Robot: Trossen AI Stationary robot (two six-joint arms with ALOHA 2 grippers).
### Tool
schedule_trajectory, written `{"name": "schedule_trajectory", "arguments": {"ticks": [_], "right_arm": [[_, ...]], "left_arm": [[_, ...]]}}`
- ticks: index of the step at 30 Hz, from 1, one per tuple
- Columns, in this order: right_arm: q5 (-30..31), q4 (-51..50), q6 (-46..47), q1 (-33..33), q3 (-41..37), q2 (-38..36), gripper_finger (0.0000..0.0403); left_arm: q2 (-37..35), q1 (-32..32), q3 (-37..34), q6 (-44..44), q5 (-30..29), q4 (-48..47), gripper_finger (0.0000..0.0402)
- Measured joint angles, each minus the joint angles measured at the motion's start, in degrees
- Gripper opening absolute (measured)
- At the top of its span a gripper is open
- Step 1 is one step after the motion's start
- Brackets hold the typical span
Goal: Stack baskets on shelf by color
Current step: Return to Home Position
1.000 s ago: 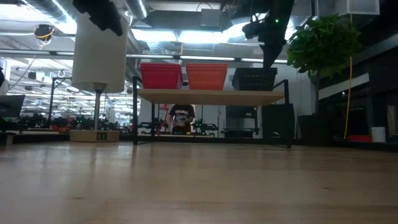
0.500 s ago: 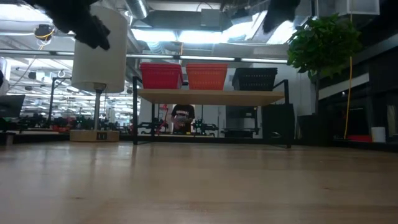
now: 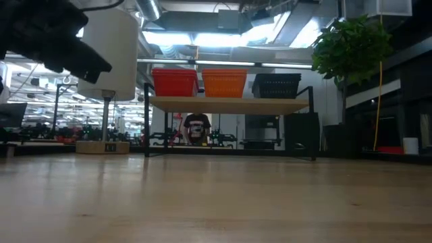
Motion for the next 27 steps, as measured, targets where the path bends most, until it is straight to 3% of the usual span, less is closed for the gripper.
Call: {"name": "schedule_trajectory", "arguments": {"ticks": [6,10,15,20,23,27], "right_arm": [[5.3,22.3,2.2,10.3,-17.3,-4.5,0.0121],[11.6,36.4,0.9,14.7,-27.5,-4.7,0.0121],[12.9,53.7,-0.8,16.3,-37.6,-4.6,0.0121],[12.9,64.5,-8.9,16.2,-44.7,-4.7,0.0121],[10.8,68.8,-12.3,14.6,-48.1,-4.6,0.0121],[-2.9,75.6,-14.3,9.1,-52.0,-4.6,0.0121]], "left_arm": [[-1.5,0.0,-3.2,0.0,0.8,2.2,0.0053],[-1.5,0.0,-7.2,0.3,4.8,11.6,0.0053],[-1.6,0.0,-8.1,0.3,4.6,13.5,0.0053],[-1.6,0.0,-8.1,0.4,1.7,13.2,0.0053],[-1.5,0.0,-8.1,0.4,1.5,13.1,0.0053],[-1.5,0.0,-8.1,0.5,1.5,13.1,0.0056]]}}
